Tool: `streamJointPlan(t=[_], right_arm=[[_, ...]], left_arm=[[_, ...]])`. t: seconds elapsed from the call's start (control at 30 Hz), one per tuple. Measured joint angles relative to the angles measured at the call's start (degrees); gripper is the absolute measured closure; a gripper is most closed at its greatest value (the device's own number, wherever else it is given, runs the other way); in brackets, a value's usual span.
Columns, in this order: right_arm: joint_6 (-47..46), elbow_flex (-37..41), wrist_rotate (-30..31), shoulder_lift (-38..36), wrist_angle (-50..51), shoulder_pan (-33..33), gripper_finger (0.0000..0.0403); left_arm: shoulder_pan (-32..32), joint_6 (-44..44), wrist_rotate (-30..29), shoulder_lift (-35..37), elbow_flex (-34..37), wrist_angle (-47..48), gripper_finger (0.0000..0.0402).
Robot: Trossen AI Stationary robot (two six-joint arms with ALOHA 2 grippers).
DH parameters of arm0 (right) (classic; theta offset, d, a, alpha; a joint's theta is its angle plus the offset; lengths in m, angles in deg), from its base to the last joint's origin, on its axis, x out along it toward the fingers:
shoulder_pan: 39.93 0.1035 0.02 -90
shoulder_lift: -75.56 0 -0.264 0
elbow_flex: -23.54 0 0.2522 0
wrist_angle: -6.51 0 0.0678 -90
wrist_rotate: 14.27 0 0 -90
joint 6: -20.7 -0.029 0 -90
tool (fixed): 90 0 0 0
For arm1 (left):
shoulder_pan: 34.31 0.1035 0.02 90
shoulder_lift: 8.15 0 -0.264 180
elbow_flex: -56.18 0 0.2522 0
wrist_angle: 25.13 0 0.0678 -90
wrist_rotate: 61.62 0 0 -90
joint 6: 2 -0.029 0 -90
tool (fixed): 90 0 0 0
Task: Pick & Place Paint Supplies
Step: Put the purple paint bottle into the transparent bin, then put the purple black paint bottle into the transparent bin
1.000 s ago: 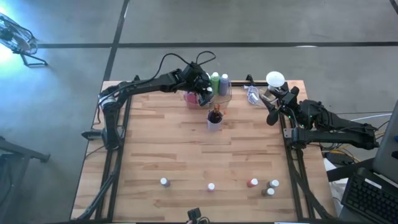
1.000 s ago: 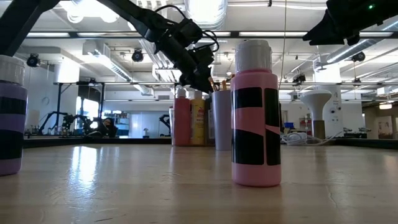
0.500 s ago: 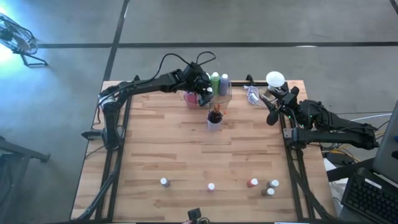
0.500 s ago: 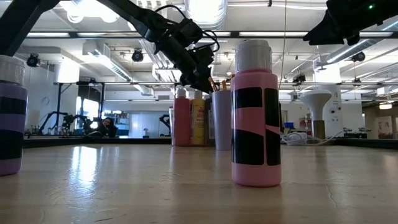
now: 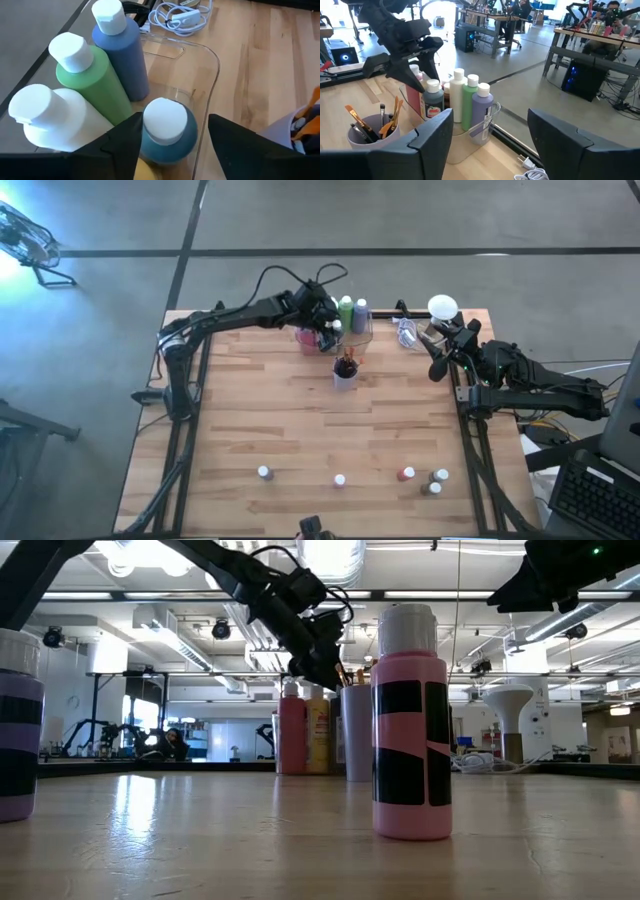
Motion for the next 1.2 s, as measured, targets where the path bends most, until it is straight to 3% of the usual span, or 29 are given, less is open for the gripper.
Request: streamJointPlan(t=[0.57, 0.83, 1.03, 1.2], right_arm=[[-0.05, 0.01, -0.01, 0.00, 0.00, 0.01, 0.0098], [-0.01, 0.00, 0.00, 0.01, 0.00, -0.01, 0.0072], [0.00, 0.00, 0.00, 0.01, 0.00, 0.01, 0.0053], [0.00, 0.01, 0.00, 0.01, 0.00, 0.01, 0.0042]], left_arm=[[-2.30, 5.50, -0.31, 5.82, -11.46, 4.04, 0.0168], [-8.52, 4.40, -1.23, 11.79, -15.14, 14.94, 0.0171], [-18.42, 4.32, -13.53, 17.81, -14.78, 26.46, 0.0181], [-29.42, 11.18, -24.65, 22.15, -14.77, 37.46, 0.0187]])
